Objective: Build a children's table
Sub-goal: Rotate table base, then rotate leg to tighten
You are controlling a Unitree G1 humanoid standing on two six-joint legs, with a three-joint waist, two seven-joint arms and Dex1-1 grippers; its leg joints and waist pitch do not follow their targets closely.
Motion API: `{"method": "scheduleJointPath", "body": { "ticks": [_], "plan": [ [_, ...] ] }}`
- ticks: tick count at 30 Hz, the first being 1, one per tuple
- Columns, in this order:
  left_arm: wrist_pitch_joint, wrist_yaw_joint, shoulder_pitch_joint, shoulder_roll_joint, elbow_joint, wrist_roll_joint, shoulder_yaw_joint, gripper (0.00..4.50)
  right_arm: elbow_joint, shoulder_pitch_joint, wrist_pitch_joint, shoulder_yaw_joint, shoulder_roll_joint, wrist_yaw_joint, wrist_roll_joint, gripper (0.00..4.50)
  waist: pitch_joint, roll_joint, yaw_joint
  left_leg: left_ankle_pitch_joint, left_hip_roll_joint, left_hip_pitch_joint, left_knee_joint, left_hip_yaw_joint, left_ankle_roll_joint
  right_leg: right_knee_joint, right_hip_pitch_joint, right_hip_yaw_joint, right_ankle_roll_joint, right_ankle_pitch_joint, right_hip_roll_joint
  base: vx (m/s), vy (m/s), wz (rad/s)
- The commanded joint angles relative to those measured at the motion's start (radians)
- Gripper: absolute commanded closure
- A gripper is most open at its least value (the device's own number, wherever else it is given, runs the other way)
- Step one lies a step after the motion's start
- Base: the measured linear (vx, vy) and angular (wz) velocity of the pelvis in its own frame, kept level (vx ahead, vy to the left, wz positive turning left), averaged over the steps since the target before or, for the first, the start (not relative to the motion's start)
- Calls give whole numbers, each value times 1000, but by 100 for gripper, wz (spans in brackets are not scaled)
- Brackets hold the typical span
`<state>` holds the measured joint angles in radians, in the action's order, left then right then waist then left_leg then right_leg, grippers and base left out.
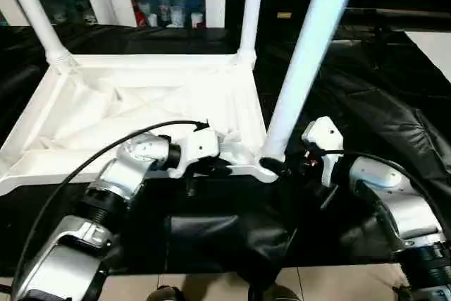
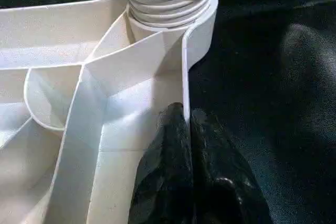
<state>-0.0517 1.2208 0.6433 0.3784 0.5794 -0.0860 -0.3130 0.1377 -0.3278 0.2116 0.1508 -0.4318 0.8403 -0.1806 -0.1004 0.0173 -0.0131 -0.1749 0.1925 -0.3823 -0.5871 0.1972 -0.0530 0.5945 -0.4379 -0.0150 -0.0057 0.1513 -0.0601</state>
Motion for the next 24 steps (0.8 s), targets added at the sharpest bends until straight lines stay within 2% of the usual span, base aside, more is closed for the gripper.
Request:
{"method": "scheduleJointPath", "body": {
  "ticks": [1,8,12,14,16,18,24],
  "plan": [
    [8,42,-30,-4,30,-14,-55,448,45,-17,-38,17,-1,0,34,45,55,15,1,-229,25,13,65,-11,66,-79,50,30,-185,327,-55,0,0,0],
    [31,55,-13,-3,28,-10,-53,448,126,-48,-102,21,23,0,57,45,49,13,10,-289,28,16,72,-15,46,-86,44,30,-177,397,-56,0,0,0],
    [42,64,-4,1,27,-8,-51,448,158,-65,-117,22,23,14,43,45,50,12,10,-277,29,15,72,-14,49,-82,46,31,-191,349,-55,0,0,0],
    [43,70,0,3,29,-8,-52,450,172,-68,-132,32,15,26,51,74,49,11,11,-277,29,15,73,-13,51,-83,46,31,-198,341,-56,0,0,0],
    [42,73,2,5,33,-9,-52,450,181,-69,-134,28,18,29,49,81,48,9,9,-282,29,16,73,-13,50,-83,46,32,-199,344,-56,0,0,0],
    [43,74,4,6,35,-10,-53,450,188,-71,-131,19,23,31,42,114,47,10,10,-287,30,16,75,-13,49,-84,46,32,-199,346,-56,0,0,0],
    [45,85,9,12,46,-16,-59,450,203,-71,-145,18,27,41,41,155,44,9,12,-322,32,17,80,-16,37,-90,42,32,-187,399,-57,0,0,0]
  ]
}}
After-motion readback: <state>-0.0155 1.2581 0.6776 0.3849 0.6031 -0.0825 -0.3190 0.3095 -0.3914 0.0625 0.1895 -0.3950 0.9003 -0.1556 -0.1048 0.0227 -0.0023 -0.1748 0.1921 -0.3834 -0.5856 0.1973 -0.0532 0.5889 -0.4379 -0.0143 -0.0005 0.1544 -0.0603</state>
